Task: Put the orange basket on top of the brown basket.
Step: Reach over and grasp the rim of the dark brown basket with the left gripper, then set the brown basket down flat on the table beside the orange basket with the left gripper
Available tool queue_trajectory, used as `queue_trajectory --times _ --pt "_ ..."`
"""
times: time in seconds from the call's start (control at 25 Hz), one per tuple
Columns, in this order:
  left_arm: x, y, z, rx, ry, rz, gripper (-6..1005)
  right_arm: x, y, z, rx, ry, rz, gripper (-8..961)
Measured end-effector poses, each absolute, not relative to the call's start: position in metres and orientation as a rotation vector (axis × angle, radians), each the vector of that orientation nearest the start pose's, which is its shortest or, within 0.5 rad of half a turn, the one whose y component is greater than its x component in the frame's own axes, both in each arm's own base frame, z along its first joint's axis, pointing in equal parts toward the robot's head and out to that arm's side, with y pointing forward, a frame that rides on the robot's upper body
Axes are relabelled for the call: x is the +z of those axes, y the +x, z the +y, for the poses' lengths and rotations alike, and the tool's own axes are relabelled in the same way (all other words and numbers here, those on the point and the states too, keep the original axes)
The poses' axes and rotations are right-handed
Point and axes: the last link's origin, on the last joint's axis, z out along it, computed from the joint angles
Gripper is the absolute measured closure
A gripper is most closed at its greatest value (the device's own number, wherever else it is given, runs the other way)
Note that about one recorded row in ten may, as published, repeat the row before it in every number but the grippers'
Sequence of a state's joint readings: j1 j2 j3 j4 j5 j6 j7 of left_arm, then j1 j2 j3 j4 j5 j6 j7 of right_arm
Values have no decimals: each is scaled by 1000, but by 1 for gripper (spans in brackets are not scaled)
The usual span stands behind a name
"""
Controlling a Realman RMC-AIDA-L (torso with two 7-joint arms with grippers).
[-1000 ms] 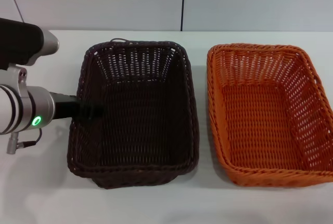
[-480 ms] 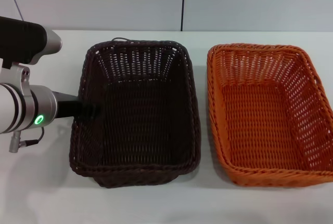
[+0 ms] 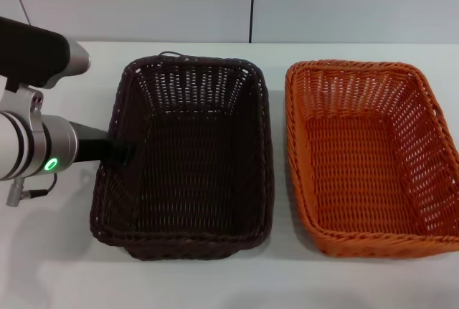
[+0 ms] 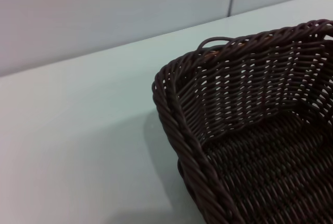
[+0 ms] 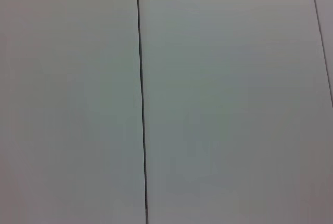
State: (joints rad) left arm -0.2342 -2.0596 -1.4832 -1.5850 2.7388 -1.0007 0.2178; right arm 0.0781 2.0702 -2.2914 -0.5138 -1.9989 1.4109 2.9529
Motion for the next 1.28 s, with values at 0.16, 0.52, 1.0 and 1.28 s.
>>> queue_trajectory --times 0.16,0.52,1.0,1.28 --pt "12 -208 346 156 -2196 -856 739 24 353 239 640 -1107 500 243" --pt "61 -197 364 71 -2448 -581 740 25 353 238 644 -1104 498 244" --pt "72 -171 380 77 -2682 -354 797 25 350 236 659 -1087 489 244" --pt "60 -157 387 89 -2732 -281 801 23 347 236 670 -1090 490 243"
